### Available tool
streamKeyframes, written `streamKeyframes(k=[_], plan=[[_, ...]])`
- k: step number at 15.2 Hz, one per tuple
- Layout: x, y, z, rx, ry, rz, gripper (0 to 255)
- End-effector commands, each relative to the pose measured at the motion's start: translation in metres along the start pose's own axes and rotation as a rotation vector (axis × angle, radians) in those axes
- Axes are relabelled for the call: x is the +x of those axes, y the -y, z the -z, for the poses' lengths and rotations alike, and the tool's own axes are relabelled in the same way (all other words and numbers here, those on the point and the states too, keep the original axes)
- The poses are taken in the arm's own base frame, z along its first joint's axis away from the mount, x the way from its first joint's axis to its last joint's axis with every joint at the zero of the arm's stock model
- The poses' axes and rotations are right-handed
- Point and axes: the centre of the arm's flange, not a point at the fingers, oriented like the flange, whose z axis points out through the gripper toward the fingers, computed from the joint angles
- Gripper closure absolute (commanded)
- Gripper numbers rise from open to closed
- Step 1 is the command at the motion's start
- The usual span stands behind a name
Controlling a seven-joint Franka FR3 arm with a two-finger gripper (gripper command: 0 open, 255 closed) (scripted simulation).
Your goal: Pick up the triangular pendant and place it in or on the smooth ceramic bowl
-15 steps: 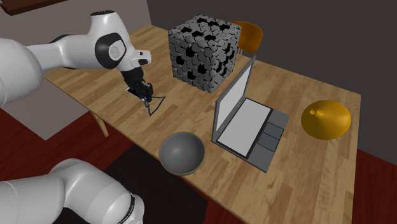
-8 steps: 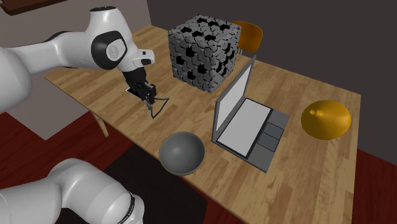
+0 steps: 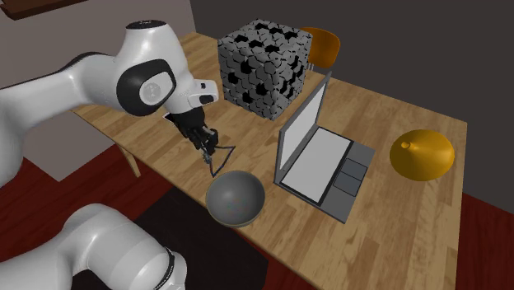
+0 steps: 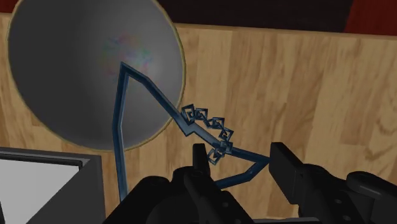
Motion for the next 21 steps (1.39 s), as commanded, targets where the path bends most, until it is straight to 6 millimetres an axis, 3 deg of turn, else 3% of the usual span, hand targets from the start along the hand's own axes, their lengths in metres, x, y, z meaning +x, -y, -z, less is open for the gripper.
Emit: streamKeyframes(k=[1,5,21], plan=[[-0.013,-0.025,-0.004,0.001,0.001,0.002,255],[-0.038,-0.080,-0.006,0.001,0.001,0.002,255],[-0.042,-0.070,-0.088,0.001,0.001,0.002,255]])
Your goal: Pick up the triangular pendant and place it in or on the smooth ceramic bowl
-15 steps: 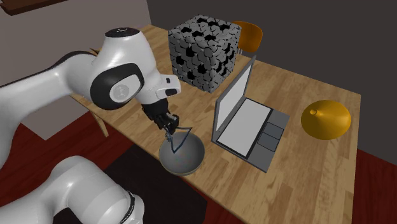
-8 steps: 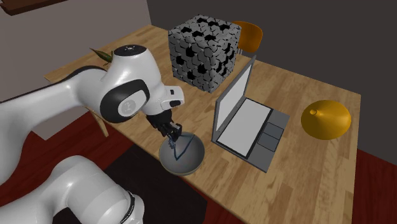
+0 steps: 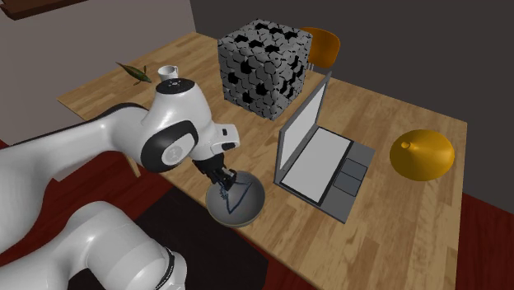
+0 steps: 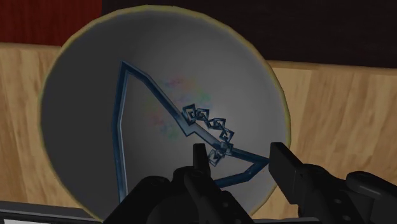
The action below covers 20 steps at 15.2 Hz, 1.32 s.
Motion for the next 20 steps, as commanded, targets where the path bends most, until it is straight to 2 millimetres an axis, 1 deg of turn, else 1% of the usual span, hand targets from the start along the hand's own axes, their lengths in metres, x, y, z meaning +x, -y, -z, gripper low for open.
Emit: streamKeyframes(k=[1,8,9,14,17,18,20], plan=[[0.001,0.000,-0.005,0.000,0.000,0.000,255],[0.001,0.000,-0.005,0.000,0.000,0.000,255],[0.001,0.000,-0.005,0.000,0.000,0.000,0],[0.001,0.000,-0.005,0.000,0.000,0.000,0],[0.001,0.000,0.035,0.000,0.000,0.000,0],[0.001,0.000,0.045,0.000,0.000,0.000,0],[0.001,0.000,0.045,0.000,0.000,0.000,0]])
